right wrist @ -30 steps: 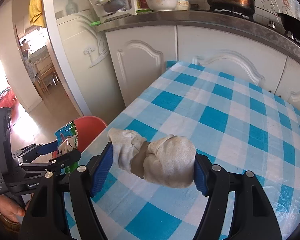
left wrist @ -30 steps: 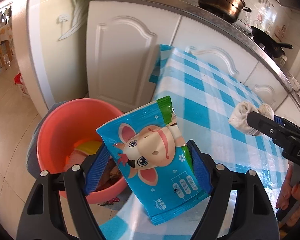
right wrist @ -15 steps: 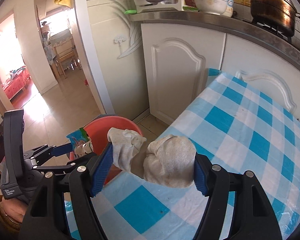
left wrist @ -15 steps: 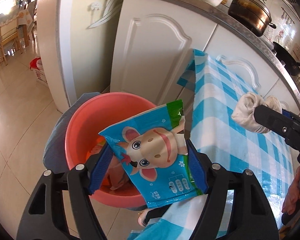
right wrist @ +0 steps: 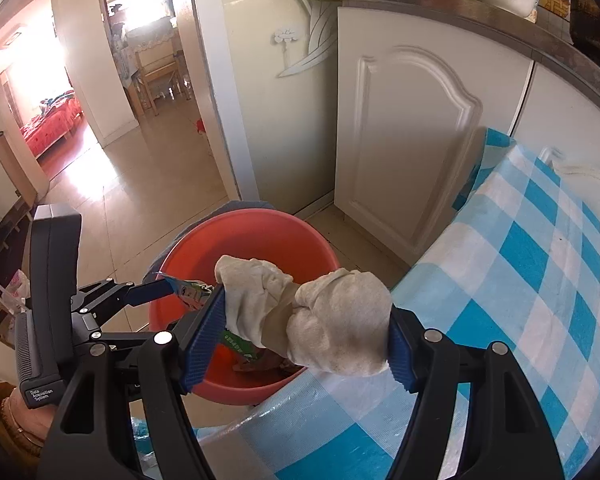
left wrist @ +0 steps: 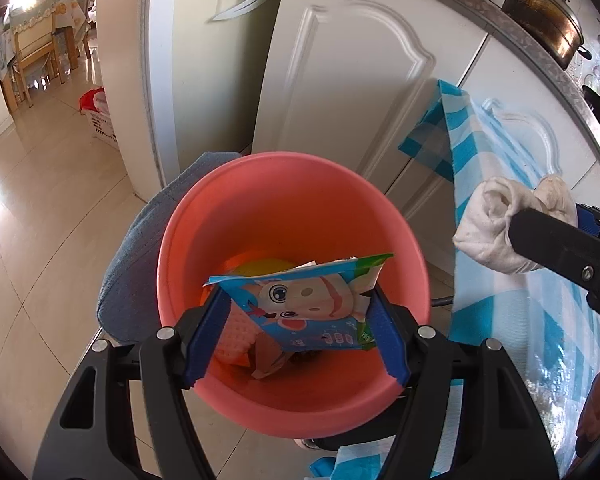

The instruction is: Collect trash

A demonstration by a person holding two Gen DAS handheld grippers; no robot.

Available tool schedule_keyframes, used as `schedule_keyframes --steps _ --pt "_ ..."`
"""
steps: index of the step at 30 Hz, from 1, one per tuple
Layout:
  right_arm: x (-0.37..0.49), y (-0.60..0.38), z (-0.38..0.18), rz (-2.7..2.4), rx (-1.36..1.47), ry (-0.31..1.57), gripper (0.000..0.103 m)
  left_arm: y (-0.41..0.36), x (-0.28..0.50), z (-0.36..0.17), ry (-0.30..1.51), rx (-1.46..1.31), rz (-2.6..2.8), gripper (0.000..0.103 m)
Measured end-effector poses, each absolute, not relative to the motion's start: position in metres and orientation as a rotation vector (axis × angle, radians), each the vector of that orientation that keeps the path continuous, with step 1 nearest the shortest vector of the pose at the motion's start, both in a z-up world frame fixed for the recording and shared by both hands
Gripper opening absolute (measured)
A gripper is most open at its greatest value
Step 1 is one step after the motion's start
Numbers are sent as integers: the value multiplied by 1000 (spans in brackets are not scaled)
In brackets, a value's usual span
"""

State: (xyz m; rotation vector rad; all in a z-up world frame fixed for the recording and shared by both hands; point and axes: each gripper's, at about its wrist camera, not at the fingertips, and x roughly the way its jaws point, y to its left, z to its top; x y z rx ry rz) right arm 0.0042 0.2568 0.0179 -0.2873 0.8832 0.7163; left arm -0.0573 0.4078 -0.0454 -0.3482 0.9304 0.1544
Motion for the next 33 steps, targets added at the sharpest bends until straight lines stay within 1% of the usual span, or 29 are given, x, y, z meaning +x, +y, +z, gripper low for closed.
schedule_keyframes --steps 12,14,16,18,20,22,24,28,33 --pt "14 280 3 734 -325 913 72 415 -48 -68 985 -335 174 69" --pt "16 282 0 741 -326 924 76 415 -46 -71 1000 -334 166 74" --pt "16 283 -3 732 -328 925 80 415 -46 -72 990 -321 171 86" --pt "17 282 -5 723 -328 924 82 414 -46 -70 981 -298 180 93" --pt "18 278 -5 701 -316 919 87 413 -46 -68 973 -272 193 96" --pt "20 273 -2 695 -289 911 88 411 -44 -66 974 -242 222 97" --pt "21 266 3 688 -253 904 90 410 -43 -64 972 -222 236 97" --pt "22 252 11 666 -202 886 90 408 -46 -57 958 -204 255 97" --pt "15 230 27 614 -172 836 91 396 -49 -36 915 -138 274 97"
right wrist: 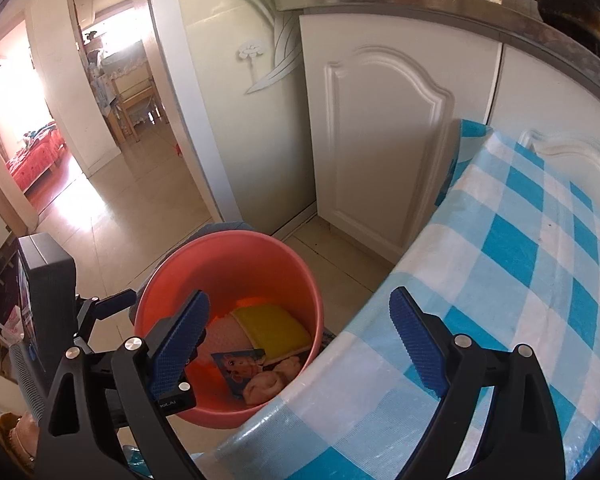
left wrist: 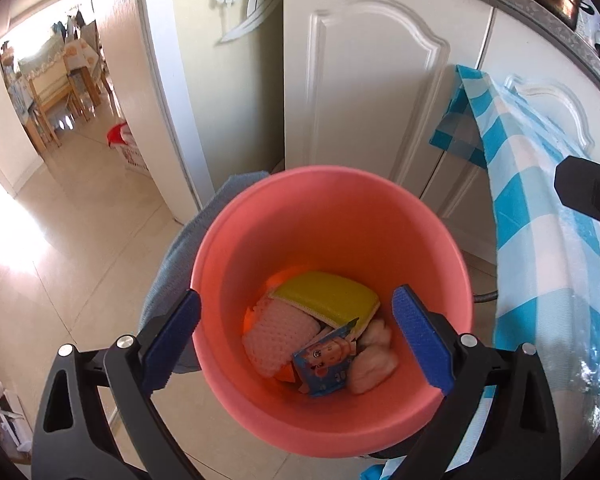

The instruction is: Collect trash

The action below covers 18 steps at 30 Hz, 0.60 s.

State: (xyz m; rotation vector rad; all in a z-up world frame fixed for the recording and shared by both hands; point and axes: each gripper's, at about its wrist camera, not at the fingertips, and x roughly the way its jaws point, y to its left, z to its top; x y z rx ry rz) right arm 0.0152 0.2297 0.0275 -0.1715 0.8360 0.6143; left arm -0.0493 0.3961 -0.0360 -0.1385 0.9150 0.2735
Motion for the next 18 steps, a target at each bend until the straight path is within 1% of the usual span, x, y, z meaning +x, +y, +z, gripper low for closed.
schedule_keyframes --steps 6,11,18 --pt "1 193 56 523 -147 755 92 369 -58 9 800 -38 284 97" --pt "-18 154 85 437 -103 687 94 335 -68 56 680 10 252 97" --pt "-58 87 141 287 -36 526 94 281 -83 114 533 47 178 99"
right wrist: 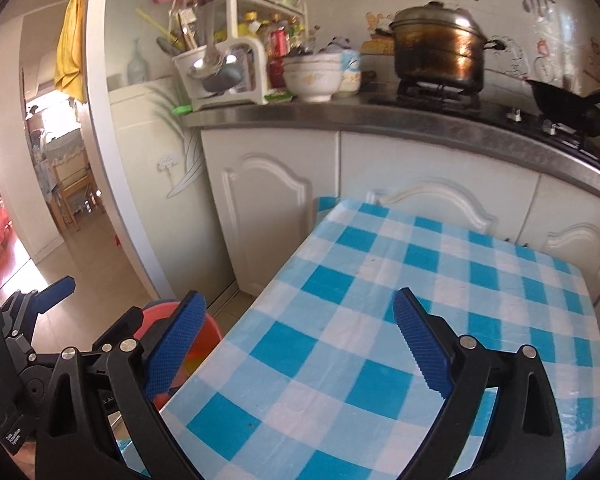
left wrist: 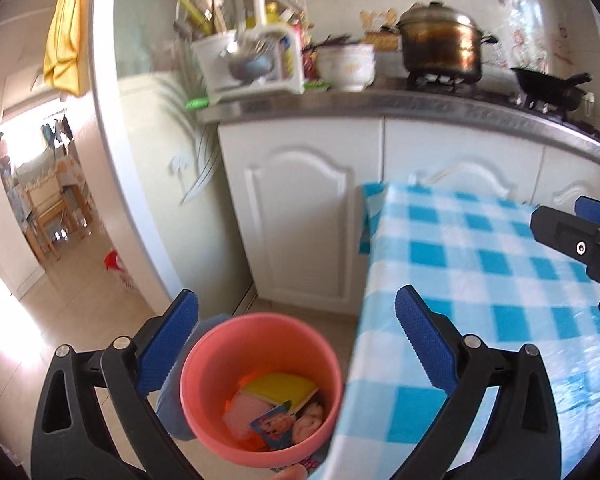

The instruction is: Collect trash

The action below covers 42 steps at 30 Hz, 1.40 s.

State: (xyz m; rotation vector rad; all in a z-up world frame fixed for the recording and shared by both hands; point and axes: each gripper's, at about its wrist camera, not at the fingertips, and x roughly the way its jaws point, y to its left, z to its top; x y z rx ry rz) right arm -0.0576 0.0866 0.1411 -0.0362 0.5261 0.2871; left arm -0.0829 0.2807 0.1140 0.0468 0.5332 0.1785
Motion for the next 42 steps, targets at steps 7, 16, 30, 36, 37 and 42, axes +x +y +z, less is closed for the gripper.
schedule_keyframes --steps 7,16,30,36,37,42 --pt "-108 25 190 117 -23 362 94 223 -105 163 402 59 106 99" --pt "-169 -28 231 0 -1 235 94 164 -141 208 284 73 16 99" --pt "-235 -68 262 -95 45 125 95 120 -187 234 216 76 -84 99" --pt "-252 -75 268 -125 50 99 95 117 -198 241 196 65 -108 99" --pt "-254 -75 269 -126 51 96 95 117 -200 242 192 63 -110 99" --pt "-262 -78 271 -141 50 80 96 118 -206 246 177 58 -113 99"
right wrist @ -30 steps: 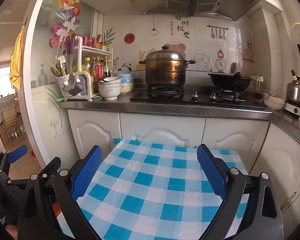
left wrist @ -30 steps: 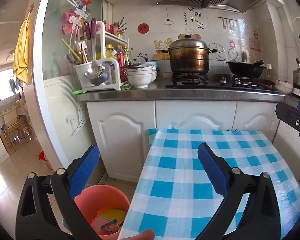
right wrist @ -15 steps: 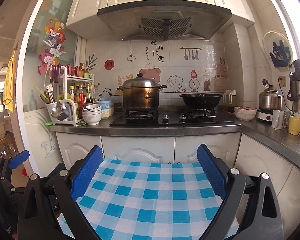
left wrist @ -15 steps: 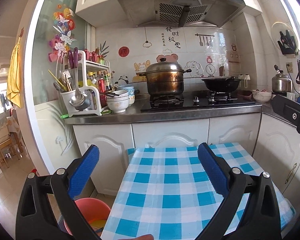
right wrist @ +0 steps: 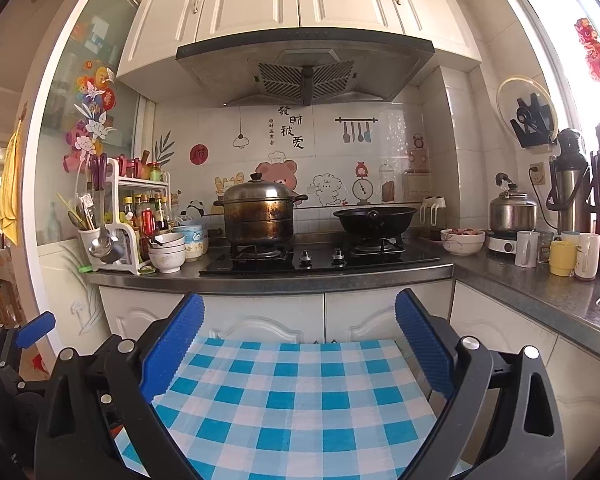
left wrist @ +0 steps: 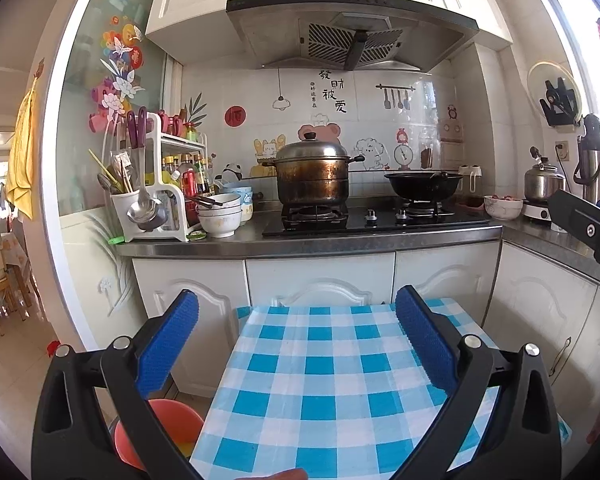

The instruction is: Collect trash

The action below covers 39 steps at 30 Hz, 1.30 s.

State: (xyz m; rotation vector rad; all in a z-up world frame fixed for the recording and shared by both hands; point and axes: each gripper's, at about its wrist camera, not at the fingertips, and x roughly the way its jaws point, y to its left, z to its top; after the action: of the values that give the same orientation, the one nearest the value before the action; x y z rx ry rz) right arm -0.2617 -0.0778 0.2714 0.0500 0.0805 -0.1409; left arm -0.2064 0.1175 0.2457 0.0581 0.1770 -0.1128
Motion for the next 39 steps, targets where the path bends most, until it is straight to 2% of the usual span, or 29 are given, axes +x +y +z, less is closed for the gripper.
schedule_keyframes --steps 24,39 --pt "-266 -108 255 -242 75 68 96 101 -201 255 177 40 -163 99" --pt "-232 -127 223 -237 93 172 96 84 -165 223 266 44 -190 99"
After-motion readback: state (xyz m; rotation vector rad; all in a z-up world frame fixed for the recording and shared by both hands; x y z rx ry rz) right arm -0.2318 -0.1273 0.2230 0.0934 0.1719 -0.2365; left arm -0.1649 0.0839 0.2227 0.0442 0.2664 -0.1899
